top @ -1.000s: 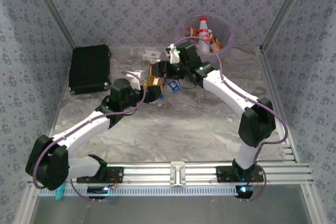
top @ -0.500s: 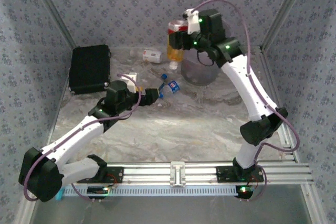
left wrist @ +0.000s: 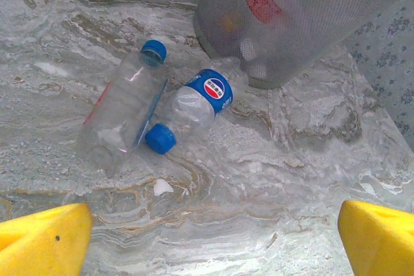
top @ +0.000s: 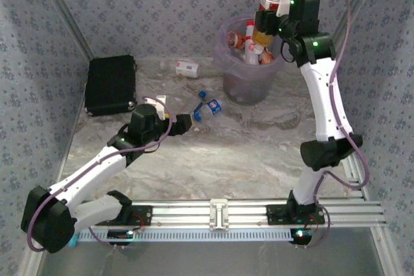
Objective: Put the plastic bottles in the bin
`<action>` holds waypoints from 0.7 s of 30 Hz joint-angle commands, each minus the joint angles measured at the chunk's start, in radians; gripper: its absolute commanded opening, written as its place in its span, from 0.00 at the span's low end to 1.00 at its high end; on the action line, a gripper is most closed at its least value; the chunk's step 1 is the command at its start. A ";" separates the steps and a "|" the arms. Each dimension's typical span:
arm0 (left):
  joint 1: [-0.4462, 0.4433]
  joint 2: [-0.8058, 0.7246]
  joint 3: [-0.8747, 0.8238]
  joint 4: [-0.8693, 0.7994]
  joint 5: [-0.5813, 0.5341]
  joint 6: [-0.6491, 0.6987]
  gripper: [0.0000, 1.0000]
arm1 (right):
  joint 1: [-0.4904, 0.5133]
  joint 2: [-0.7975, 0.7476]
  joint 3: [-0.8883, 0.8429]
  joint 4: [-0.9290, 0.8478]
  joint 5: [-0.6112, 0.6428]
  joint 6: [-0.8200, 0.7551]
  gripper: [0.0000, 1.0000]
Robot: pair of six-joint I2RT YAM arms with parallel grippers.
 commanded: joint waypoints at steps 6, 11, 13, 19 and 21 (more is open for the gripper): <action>0.000 -0.048 -0.024 -0.032 -0.035 -0.012 0.97 | 0.014 0.201 0.143 -0.068 -0.062 -0.051 0.59; 0.007 -0.061 -0.031 -0.042 -0.042 -0.010 0.97 | 0.017 0.271 0.176 -0.167 -0.117 -0.073 0.59; 0.008 -0.062 -0.034 -0.042 -0.046 -0.010 0.97 | 0.023 0.281 0.164 -0.206 -0.131 -0.089 0.59; 0.015 -0.050 -0.033 -0.035 -0.046 -0.008 0.97 | 0.033 0.297 0.116 -0.319 -0.103 -0.109 0.59; 0.017 -0.044 -0.031 -0.032 -0.045 -0.007 0.97 | 0.034 0.301 0.096 -0.342 -0.080 -0.103 0.59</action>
